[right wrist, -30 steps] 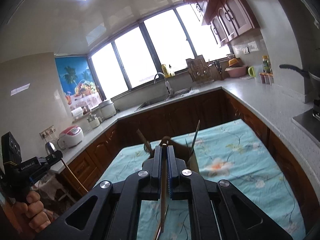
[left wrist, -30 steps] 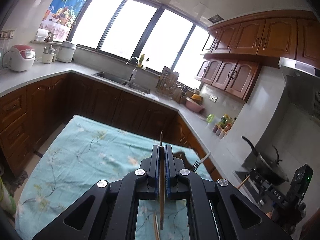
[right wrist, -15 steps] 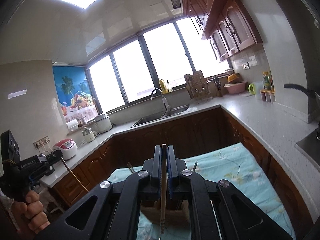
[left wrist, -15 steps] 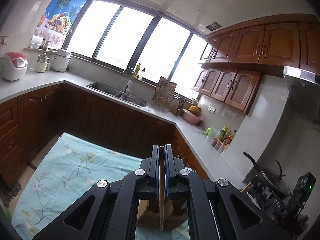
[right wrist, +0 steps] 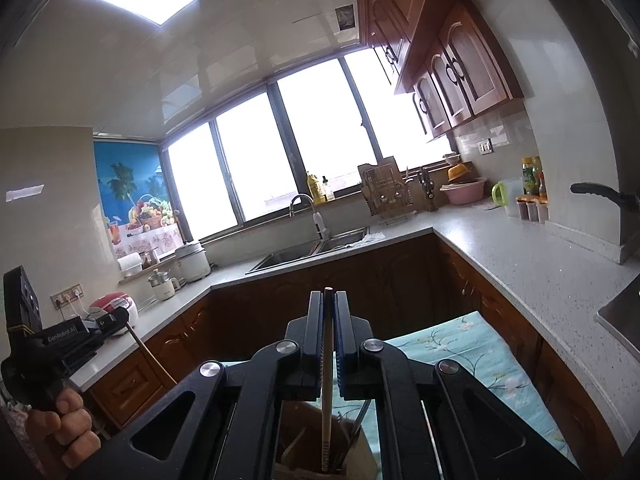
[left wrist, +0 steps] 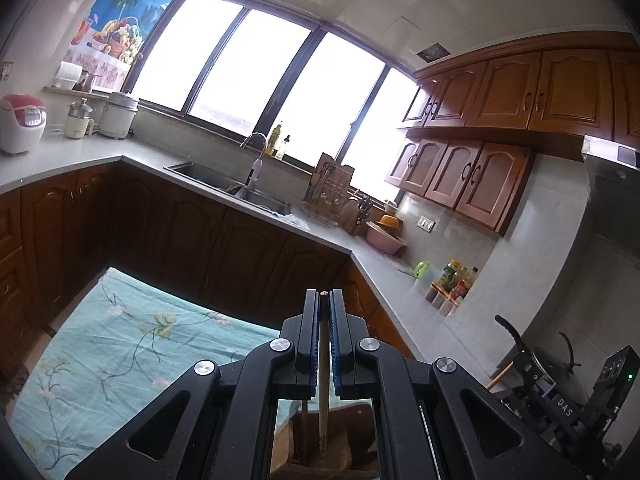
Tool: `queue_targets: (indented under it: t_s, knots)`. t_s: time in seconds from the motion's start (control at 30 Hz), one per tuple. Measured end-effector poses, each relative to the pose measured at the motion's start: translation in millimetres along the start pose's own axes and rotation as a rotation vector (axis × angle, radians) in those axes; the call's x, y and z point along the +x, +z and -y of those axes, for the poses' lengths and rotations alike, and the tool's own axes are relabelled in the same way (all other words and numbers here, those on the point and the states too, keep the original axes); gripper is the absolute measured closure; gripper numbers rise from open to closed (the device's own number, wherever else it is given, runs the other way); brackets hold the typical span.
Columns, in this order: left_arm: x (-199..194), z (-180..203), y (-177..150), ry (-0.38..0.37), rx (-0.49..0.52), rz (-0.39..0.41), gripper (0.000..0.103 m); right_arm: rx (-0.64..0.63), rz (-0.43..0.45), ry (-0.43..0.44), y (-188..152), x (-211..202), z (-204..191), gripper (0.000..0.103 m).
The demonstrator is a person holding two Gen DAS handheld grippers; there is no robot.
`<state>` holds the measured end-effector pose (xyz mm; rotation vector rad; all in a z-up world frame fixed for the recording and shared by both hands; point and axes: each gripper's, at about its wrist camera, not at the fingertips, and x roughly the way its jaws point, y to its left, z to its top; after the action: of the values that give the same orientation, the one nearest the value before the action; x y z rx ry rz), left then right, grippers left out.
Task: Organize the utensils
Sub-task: 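Insert the chopsticks into the holder and open both tools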
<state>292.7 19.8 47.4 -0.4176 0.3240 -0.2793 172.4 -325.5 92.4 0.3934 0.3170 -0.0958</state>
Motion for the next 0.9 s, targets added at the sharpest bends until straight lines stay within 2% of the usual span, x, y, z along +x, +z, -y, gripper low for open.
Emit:
queue_targets:
  t_s: [0.23,0.47,0.9]
  knots:
    - [27.2,-14.3,-12.9,0.003,-0.026,-0.032,0.1,-0.006,-0.022,-0.014,-14.7,20.2,3.5,0.098]
    - [52.1,-18.2,-29.4,0.016,0.002,-0.079,0.1,-0.005,-0.068,-0.02,-37.2,38.5,7.1,0.098]
    - [71.4,-13.6,-45.8,0.047,0.018,-0.164,0.099,0.051,-0.155,-0.027,-76.2,53.2,24.6,0.098]
